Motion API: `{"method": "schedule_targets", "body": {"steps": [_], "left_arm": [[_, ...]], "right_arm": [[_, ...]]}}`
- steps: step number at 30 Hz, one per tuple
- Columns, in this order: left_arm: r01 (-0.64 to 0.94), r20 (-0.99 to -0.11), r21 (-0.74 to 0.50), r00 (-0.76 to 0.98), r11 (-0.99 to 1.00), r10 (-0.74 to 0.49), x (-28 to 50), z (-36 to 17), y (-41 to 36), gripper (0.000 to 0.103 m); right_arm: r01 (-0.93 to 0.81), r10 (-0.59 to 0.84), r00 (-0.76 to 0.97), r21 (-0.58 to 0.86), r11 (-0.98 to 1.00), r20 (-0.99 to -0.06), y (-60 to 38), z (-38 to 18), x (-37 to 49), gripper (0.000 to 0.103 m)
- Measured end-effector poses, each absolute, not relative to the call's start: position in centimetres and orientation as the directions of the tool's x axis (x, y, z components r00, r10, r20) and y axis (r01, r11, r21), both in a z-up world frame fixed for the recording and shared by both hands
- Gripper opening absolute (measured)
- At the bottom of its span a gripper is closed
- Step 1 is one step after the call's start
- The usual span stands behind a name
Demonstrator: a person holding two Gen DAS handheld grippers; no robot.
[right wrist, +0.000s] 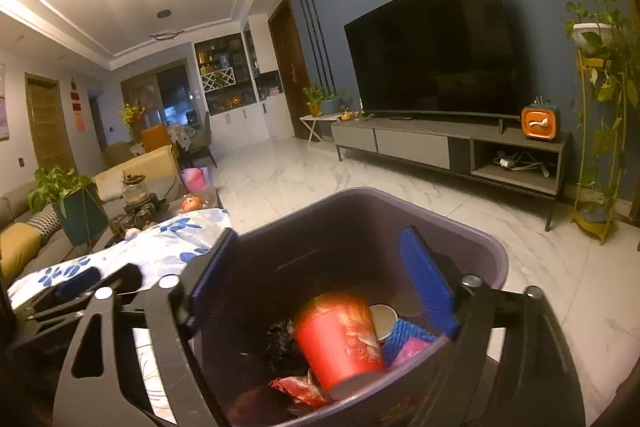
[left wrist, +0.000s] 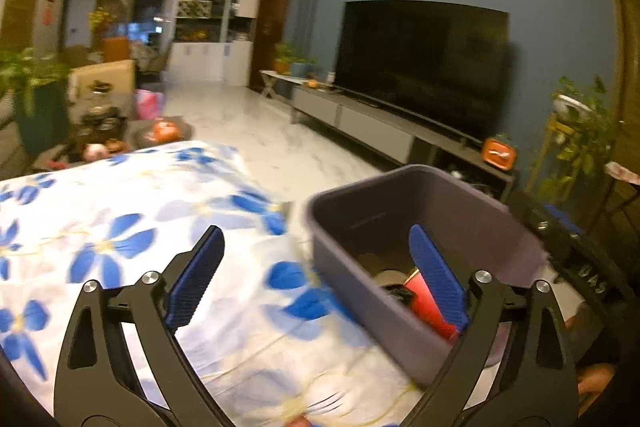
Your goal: Collect trash
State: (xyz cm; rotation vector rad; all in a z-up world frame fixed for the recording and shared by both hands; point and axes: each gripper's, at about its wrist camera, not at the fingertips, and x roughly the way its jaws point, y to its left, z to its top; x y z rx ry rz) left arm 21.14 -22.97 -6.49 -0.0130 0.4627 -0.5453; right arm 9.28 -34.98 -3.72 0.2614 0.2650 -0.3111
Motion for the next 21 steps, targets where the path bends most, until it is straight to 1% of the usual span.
{"method": "schedule_targets", "body": {"steps": [1,2,3,5,6,7,13,21], "left_arm": [[0.481,-0.426,-0.125,0.764,0.868,-0.485,20.9,-6.4,-22.5,0.096],[0.461,-0.433,-0.118,0.774,0.880,-0.463,20.6,-6.3,-21.9,0.097],[0.444,-0.434,-0.114,0.783,0.889,-0.447,20.2,-6.3,-21.3,0.097],[0.410,-0.436,-0.114,0.798,0.905,-0.416,19.4,-6.1,-20.0,0.097],[0.397,-0.434,-0.117,0.804,0.910,-0.406,18.9,-6.1,-19.3,0.097],[0.385,-0.433,-0.114,0.810,0.916,-0.395,18.5,-6.0,-18.7,0.097],[0.300,-0.414,-0.066,0.860,0.952,-0.299,15.3,-5.0,-15.2,0.097],[0.226,-0.389,-0.036,0.894,0.973,-0.222,10.7,-3.1,-11.3,0.097]], "right_arm": [[0.327,-0.259,0.920,0.210,0.921,-0.294,-34.7,-3.6,9.0,0.084],[0.326,-0.259,0.919,0.205,0.923,-0.297,-34.4,-3.6,8.7,0.086],[0.330,-0.263,0.916,0.195,0.923,-0.304,-34.1,-3.5,8.5,0.089],[0.322,-0.261,0.913,0.161,0.933,-0.313,-32.9,-3.3,7.9,0.090],[0.319,-0.261,0.912,0.147,0.936,-0.316,-32.6,-3.2,7.7,0.096],[0.316,-0.264,0.911,0.125,0.940,-0.317,-31.8,-3.1,7.3,0.097],[0.275,-0.249,0.913,0.037,0.961,-0.324,-27.9,-2.7,5.6,0.097],[0.230,-0.215,0.923,0.009,0.973,-0.319,-23.7,-1.9,2.5,0.097]]}}
